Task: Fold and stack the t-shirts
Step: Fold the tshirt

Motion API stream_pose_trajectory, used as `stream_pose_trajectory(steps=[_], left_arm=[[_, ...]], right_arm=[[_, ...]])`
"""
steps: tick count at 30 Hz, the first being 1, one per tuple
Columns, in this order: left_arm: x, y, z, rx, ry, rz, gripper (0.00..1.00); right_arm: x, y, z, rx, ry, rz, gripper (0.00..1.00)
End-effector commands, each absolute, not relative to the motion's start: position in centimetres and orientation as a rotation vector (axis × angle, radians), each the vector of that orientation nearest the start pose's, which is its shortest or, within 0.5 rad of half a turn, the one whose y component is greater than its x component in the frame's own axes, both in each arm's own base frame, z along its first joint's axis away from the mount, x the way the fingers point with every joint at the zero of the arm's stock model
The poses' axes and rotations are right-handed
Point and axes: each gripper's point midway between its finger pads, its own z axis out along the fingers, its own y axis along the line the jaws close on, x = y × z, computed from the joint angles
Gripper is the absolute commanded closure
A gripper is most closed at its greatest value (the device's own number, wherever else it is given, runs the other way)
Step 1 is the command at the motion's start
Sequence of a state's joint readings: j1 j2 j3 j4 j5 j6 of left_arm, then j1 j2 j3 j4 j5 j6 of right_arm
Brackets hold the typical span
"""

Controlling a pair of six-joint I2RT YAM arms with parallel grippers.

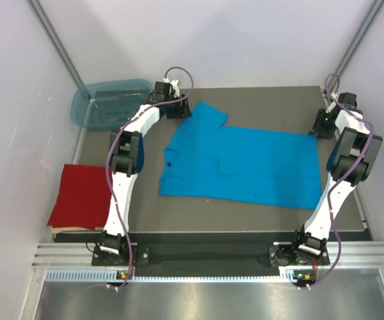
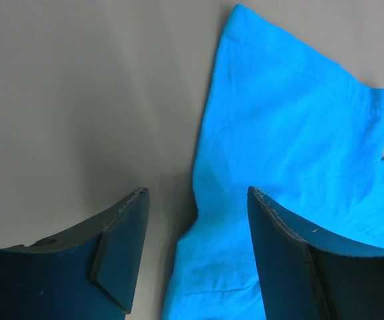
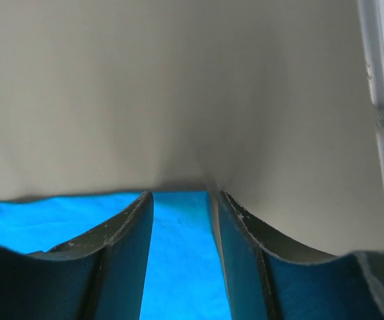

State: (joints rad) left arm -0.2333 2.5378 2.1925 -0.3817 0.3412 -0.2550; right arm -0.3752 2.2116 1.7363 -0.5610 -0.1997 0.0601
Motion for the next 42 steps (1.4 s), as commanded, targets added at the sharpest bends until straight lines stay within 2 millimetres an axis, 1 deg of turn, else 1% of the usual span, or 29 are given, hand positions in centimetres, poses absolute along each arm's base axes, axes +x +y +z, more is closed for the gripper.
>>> stream_pose_trajectory(steps=[1, 4, 6, 7, 10, 13, 14, 16, 17, 18, 19, 20, 22, 23, 24, 25, 26, 27, 28, 30, 31, 32, 33, 34, 35, 38, 42], left_arm=[[61.7, -21.9, 5.6, 0.190, 2.262, -0.700, 0.35], [61.6, -22.3, 5.1, 0.190, 2.262, -0.734, 0.36], [61.4, -22.5, 4.9, 0.188, 2.268, -0.752, 0.37], [61.4, -22.6, 4.8, 0.188, 2.268, -0.756, 0.40], [61.3, -22.9, 4.8, 0.193, 2.263, -0.781, 0.44], [61.4, -23.2, 5.1, 0.189, 2.249, -0.806, 0.55], [61.5, -23.2, 5.2, 0.185, 2.247, -0.809, 0.62], [61.6, -23.6, 5.6, 0.184, 2.231, -0.828, 0.71], [61.7, -23.6, 5.8, 0.182, 2.224, -0.835, 0.82], [61.7, -23.7, 6.1, 0.171, 2.220, -0.849, 0.87], [61.7, -23.8, 6.6, 0.168, 2.211, -0.858, 0.92], [61.6, -24.0, 6.9, 0.169, 2.206, -0.876, 1.00], [61.4, -24.2, 8.2, 0.162, 2.193, -0.899, 1.00], [61.4, -24.3, 8.7, 0.170, 2.179, -0.909, 1.00], [61.3, -24.4, 10.2, 0.167, 2.157, -0.916, 1.00], [61.2, -24.2, 10.3, 0.155, 2.159, -0.917, 1.00], [61.3, -24.2, 11.0, 0.149, 2.139, -0.917, 1.00], [61.1, -24.1, 11.9, 0.121, 2.132, -0.922, 1.00], [61.1, -24.0, 12.3, 0.100, 2.126, -0.925, 1.00], [60.8, -24.1, 13.6, 0.074, 2.094, -0.952, 1.00], [60.8, -24.1, 14.0, 0.063, 2.081, -0.959, 1.00], [60.6, -24.2, 14.4, 0.059, 2.071, -0.966, 1.00], [60.4, -24.2, 15.0, 0.057, 2.056, -0.973, 1.00], [60.3, -24.1, 15.1, 0.056, 2.054, -0.972, 1.00], [60.2, -24.2, 15.6, 0.063, 2.047, -0.974, 1.00], [59.9, -24.2, 15.8, 0.077, 2.052, -0.976, 1.00], [59.5, -24.0, 16.3, 0.091, 2.047, -0.960, 1.00]], right_arm=[[50.5, -14.9, 4.6, 0.393, 2.501, 0.193, 0.55], [50.4, -15.0, 3.9, 0.391, 2.512, 0.184, 0.56], [49.9, -15.1, 3.5, 0.401, 2.524, 0.168, 0.56], [49.9, -15.2, 3.8, 0.397, 2.514, 0.158, 0.56], [50.1, -15.2, 3.8, 0.394, 2.508, 0.159, 0.59], [50.1, -15.4, 3.9, 0.398, 2.507, 0.143, 0.61], [50.0, -15.6, 3.9, 0.365, 2.513, 0.122, 0.62], [50.0, -15.9, 3.8, 0.367, 2.514, 0.106, 0.69], [50.1, -15.9, 3.8, 0.366, 2.508, 0.102, 0.72], [50.2, -16.0, 3.8, 0.367, 2.507, 0.098, 0.81], [50.2, -16.2, 3.6, 0.376, 2.509, 0.090, 0.88], [50.4, -16.3, 3.7, 0.380, 2.504, 0.084, 1.00], [50.4, -16.4, 4.3, 0.390, 2.486, 0.073, 1.00], [51.0, -16.5, 4.9, 0.378, 2.455, 0.066, 1.00], [50.8, -16.3, 4.8, 0.374, 2.449, 0.066, 1.00], [51.0, -16.4, 6.1, 0.402, 2.412, 0.057, 1.00], [51.3, -16.6, 6.9, 0.398, 2.376, 0.043, 1.00], [51.0, -16.5, 7.6, 0.399, 2.359, 0.030, 1.00], [51.0, -16.6, 8.1, 0.406, 2.339, 0.022, 1.00], [50.9, -16.8, 8.4, 0.403, 2.306, -0.003, 1.00], [51.3, -17.0, 9.6, 0.400, 2.257, -0.018, 1.00], [50.9, -16.9, 9.4, 0.401, 2.257, -0.018, 1.00], [51.0, -16.8, 9.5, 0.396, 2.248, -0.013, 1.00], [51.1, -16.6, 10.0, 0.390, 2.229, -0.010, 1.00], [51.0, -16.4, 9.8, 0.384, 2.232, -0.006, 1.00], [50.9, -16.4, 10.1, 0.382, 2.222, -0.006, 1.00], [50.9, -16.3, 10.8, 0.377, 2.198, -0.009, 1.00]])
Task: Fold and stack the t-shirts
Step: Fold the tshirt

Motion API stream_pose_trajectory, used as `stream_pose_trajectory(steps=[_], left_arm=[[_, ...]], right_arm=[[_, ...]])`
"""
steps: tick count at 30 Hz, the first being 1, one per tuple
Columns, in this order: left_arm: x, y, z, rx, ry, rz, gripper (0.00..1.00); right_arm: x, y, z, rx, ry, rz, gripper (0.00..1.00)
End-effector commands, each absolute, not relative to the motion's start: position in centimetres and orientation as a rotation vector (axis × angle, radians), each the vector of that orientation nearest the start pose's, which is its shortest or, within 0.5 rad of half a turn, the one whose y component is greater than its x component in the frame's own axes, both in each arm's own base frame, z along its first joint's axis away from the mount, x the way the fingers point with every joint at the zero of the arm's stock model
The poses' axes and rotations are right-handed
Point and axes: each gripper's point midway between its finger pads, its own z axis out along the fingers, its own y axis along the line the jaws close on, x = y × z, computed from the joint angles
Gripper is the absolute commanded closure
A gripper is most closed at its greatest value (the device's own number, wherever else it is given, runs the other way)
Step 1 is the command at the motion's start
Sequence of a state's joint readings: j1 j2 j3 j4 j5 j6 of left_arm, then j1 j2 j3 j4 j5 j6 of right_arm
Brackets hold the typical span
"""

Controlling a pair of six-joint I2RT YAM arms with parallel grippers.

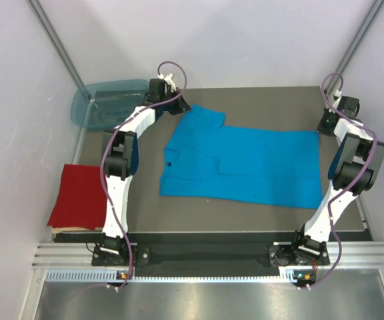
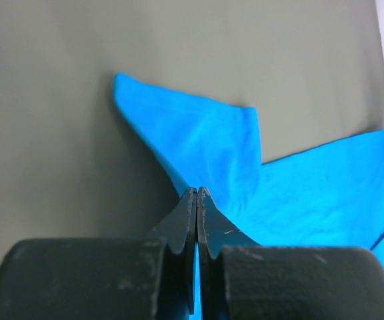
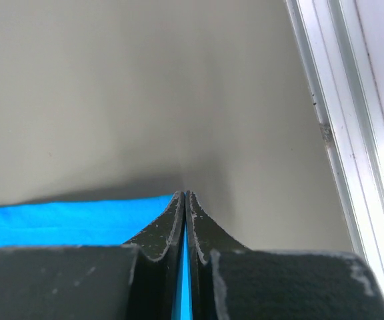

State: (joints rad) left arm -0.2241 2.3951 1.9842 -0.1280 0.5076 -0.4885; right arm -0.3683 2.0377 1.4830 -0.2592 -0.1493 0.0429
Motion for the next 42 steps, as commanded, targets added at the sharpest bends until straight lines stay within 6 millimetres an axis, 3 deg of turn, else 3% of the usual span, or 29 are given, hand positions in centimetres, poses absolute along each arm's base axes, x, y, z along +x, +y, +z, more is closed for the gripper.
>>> stream_pose_trajectory(steps=[1, 13, 14, 15, 19, 21, 25, 27, 28, 29, 33, 37, 42], left_arm=[[59.5, -23.8, 16.2, 0.085, 2.055, -0.946, 1.00], [57.0, -22.0, 17.3, 0.129, 2.052, -0.828, 1.00], [56.1, -21.7, 16.9, 0.123, 2.066, -0.824, 1.00], [56.3, -21.5, 17.4, 0.119, 2.031, -0.806, 1.00], [54.8, -20.8, 18.3, 0.131, 2.006, -0.776, 1.00], [54.0, -20.7, 17.6, 0.135, 2.028, -0.771, 1.00], [52.3, -20.3, 18.0, 0.125, 2.037, -0.765, 1.00], [50.9, -20.0, 16.5, 0.111, 2.072, -0.729, 1.00], [50.4, -19.9, 17.5, 0.116, 2.047, -0.708, 1.00], [49.3, -19.7, 16.0, 0.104, 2.081, -0.700, 1.00], [46.8, -19.0, 14.6, 0.073, 2.126, -0.687, 1.00], [45.1, -18.0, 14.4, 0.044, 2.143, -0.639, 1.00], [43.3, -17.1, 11.9, 0.022, 2.256, -0.595, 1.00]], right_arm=[[50.9, -16.3, 10.8, 0.374, 2.189, -0.011, 1.00], [48.9, -16.1, 11.8, 0.418, 2.108, -0.053, 1.00], [48.7, -16.1, 11.9, 0.419, 2.101, -0.059, 1.00], [48.5, -16.3, 12.9, 0.424, 2.073, -0.076, 1.00], [46.9, -16.7, 13.4, 0.459, 2.041, -0.135, 1.00], [46.2, -16.8, 14.1, 0.475, 2.022, -0.149, 1.00], [43.9, -17.0, 12.8, 0.607, 2.093, -0.178, 1.00], [42.8, -16.4, 11.7, 0.658, 2.155, -0.156, 1.00], [42.3, -16.2, 11.0, 0.679, 2.174, -0.147, 1.00], [41.7, -16.2, 10.8, 0.717, 2.176, -0.153, 1.00], [39.6, -15.8, 8.8, 0.779, 2.235, -0.154, 1.00], [37.9, -16.0, 8.1, 0.828, 2.282, -0.196, 1.00], [35.9, -16.2, 8.0, 0.836, 2.298, -0.260, 1.00]])
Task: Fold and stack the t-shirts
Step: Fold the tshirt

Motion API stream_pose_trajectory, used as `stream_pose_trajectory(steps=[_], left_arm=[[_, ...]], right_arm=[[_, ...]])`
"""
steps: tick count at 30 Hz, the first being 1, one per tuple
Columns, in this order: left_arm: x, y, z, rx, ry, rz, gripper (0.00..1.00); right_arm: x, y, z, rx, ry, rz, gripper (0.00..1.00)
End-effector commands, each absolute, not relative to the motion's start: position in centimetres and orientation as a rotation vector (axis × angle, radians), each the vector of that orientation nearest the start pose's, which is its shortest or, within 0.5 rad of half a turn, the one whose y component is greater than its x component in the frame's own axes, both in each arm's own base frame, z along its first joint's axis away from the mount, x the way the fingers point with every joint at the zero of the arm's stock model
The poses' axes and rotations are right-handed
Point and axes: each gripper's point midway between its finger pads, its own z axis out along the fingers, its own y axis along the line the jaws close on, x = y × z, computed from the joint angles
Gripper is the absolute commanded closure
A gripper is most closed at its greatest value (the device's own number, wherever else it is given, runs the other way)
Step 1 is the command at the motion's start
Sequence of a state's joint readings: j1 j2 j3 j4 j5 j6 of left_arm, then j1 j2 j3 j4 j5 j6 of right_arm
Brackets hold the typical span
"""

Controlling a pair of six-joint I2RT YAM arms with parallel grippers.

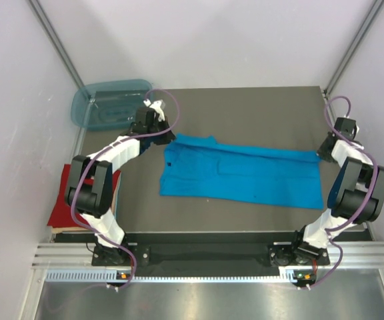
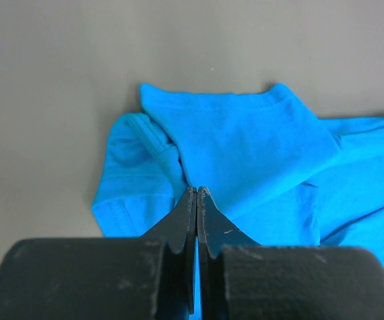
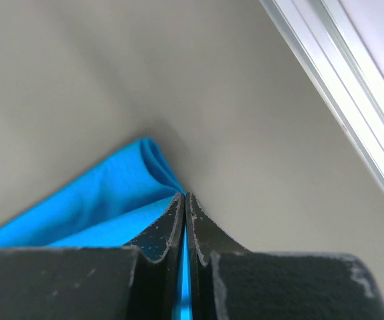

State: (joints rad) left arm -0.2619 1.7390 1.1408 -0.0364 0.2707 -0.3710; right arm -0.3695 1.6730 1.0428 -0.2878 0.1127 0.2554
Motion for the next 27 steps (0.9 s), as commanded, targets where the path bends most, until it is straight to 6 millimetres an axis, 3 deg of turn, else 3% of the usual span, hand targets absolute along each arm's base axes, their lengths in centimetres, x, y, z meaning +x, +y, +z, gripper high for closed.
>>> stream_pose_trajectory(steps=[1, 11, 13, 14, 15, 17, 21, 24, 27], left_arm=[[43.1, -17.1, 11.5, 0.018, 2.272, -0.593, 1.00], [40.3, -16.5, 7.8, -0.044, 2.448, -0.548, 1.00], [39.4, -16.7, 6.8, -0.053, 2.491, -0.534, 1.00], [38.8, -16.6, 6.3, -0.054, 2.518, -0.516, 0.97], [38.4, -16.5, 6.0, -0.058, 2.536, -0.495, 0.87], [38.0, -16.3, 6.1, -0.072, 2.574, -0.451, 0.70], [39.7, -15.4, 8.5, -0.156, 2.553, -0.362, 0.60], [41.9, -17.6, 11.6, -0.186, 2.477, -0.501, 0.53], [43.4, -19.9, 11.8, -0.185, 2.480, -0.641, 0.52]], right_arm=[[35.5, -16.2, 7.8, 0.843, 2.306, -0.271, 1.00], [33.0, -15.4, 6.5, 0.900, 2.348, -0.280, 1.00], [32.4, -15.1, 6.0, 0.917, 2.365, -0.275, 0.95], [32.3, -14.6, 6.2, 0.911, 2.369, -0.245, 0.92], [32.1, -14.4, 6.2, 0.912, 2.376, -0.241, 0.89], [31.5, -14.3, 7.0, 0.915, 2.373, -0.246, 0.76], [32.1, -13.1, 9.7, 0.879, 2.321, -0.151, 0.63], [34.0, -11.1, 12.0, 0.788, 2.284, -0.024, 0.59], [35.8, -8.6, 12.6, 0.716, 2.311, 0.046, 0.63]])
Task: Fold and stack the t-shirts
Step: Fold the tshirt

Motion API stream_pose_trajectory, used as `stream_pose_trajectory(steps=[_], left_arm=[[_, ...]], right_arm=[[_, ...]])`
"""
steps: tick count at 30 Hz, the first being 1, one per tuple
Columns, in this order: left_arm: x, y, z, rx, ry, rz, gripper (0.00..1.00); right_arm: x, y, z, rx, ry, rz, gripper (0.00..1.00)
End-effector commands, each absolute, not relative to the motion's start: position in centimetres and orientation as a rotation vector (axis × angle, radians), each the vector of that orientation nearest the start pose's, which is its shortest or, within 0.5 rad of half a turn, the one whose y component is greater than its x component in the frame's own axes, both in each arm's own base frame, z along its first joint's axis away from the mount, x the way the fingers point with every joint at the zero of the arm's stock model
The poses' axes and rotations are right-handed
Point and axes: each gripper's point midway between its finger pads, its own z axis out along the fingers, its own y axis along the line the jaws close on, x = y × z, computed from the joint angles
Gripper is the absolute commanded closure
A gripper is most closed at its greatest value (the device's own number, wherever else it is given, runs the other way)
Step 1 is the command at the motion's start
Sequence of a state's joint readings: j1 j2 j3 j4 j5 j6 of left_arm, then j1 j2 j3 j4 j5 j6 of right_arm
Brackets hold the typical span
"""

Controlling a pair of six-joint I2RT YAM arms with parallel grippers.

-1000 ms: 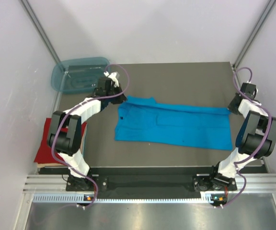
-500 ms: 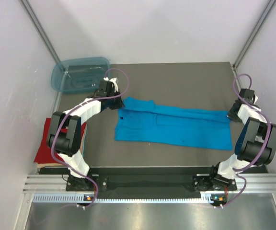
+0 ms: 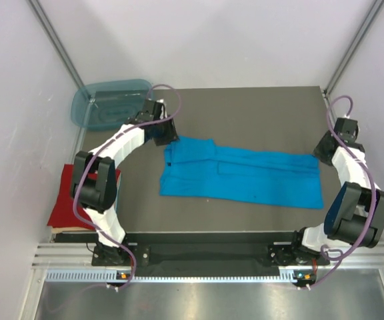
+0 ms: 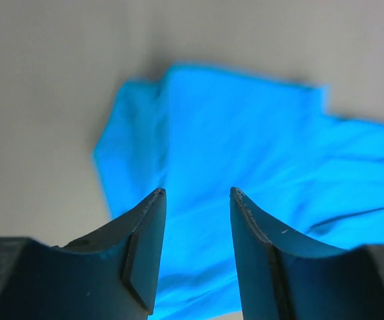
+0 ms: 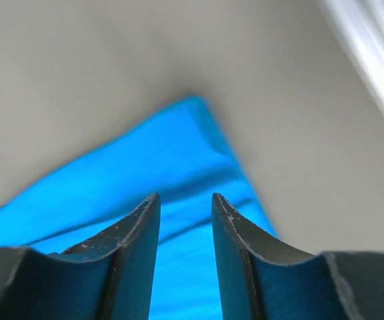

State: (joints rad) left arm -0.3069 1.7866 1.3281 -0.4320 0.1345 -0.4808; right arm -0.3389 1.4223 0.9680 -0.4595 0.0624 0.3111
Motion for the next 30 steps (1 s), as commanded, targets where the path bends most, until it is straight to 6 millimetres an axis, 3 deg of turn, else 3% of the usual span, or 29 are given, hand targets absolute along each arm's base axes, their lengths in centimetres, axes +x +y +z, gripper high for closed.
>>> stream_pose_trajectory(steps=[1, 3, 4, 6, 7, 9, 10, 13, 14, 15, 16, 18, 19, 24, 25, 30], left_arm=[[43.7, -20.2, 11.5, -0.181, 2.489, -0.651, 0.52], [44.1, -20.3, 10.0, -0.179, 2.523, -0.635, 0.51], [44.4, -20.0, 10.0, -0.182, 2.526, -0.613, 0.51], [44.6, -19.7, 9.3, -0.186, 2.529, -0.628, 0.50], [44.8, -20.3, 9.8, -0.160, 2.504, -0.706, 0.50], [44.9, -20.2, 9.5, -0.161, 2.511, -0.720, 0.50], [45.0, -20.1, 9.4, -0.157, 2.514, -0.707, 0.50], [45.0, -19.7, 8.7, -0.143, 2.536, -0.672, 0.50], [45.0, -19.6, 8.5, -0.141, 2.540, -0.669, 0.51], [45.0, -19.7, 8.0, -0.130, 2.551, -0.669, 0.51], [44.9, -19.8, 7.8, -0.122, 2.556, -0.679, 0.52], [44.7, -19.9, 7.1, -0.119, 2.576, -0.681, 0.53], [44.7, -19.8, 6.9, -0.119, 2.579, -0.675, 0.53], [44.4, -19.4, 6.1, -0.127, 2.594, -0.647, 0.54], [44.3, -19.3, 5.9, -0.129, 2.602, -0.638, 0.55], [43.7, -18.9, 5.8, -0.159, 2.621, -0.618, 0.55]], right_arm=[[36.8, -6.3, 12.8, 0.592, 2.333, 0.099, 0.63], [39.1, -1.8, 13.6, 0.384, 2.338, 0.272, 0.61], [39.5, 1.7, 13.5, 0.229, 2.361, 0.340, 0.59], [40.7, 5.9, 13.6, 0.087, 2.356, 0.477, 0.57], [40.7, 9.4, 12.9, -0.012, 2.372, 0.531, 0.56], [42.2, 12.5, 13.6, -0.102, 2.315, 0.560, 0.55], [42.6, 15.3, 12.6, -0.179, 2.314, 0.590, 0.55], [43.8, 21.0, 12.8, -0.357, 2.255, 0.640, 0.54], [44.1, 22.3, 10.9, -0.389, 2.286, 0.653, 0.54], [45.2, 23.7, 11.6, -0.420, 2.258, 0.664, 0.54], [45.0, 25.2, 9.4, -0.453, 2.299, 0.671, 0.54], [46.1, 26.7, 9.4, -0.473, 2.285, 0.673, 0.54], [46.4, 27.5, 8.0, -0.477, 2.302, 0.671, 0.53], [48.2, 30.2, 7.7, -0.502, 2.253, 0.709, 0.52], [48.0, 30.7, 6.8, -0.522, 2.266, 0.715, 0.52], [48.4, 32.4, 6.6, -0.575, 2.251, 0.715, 0.55]])
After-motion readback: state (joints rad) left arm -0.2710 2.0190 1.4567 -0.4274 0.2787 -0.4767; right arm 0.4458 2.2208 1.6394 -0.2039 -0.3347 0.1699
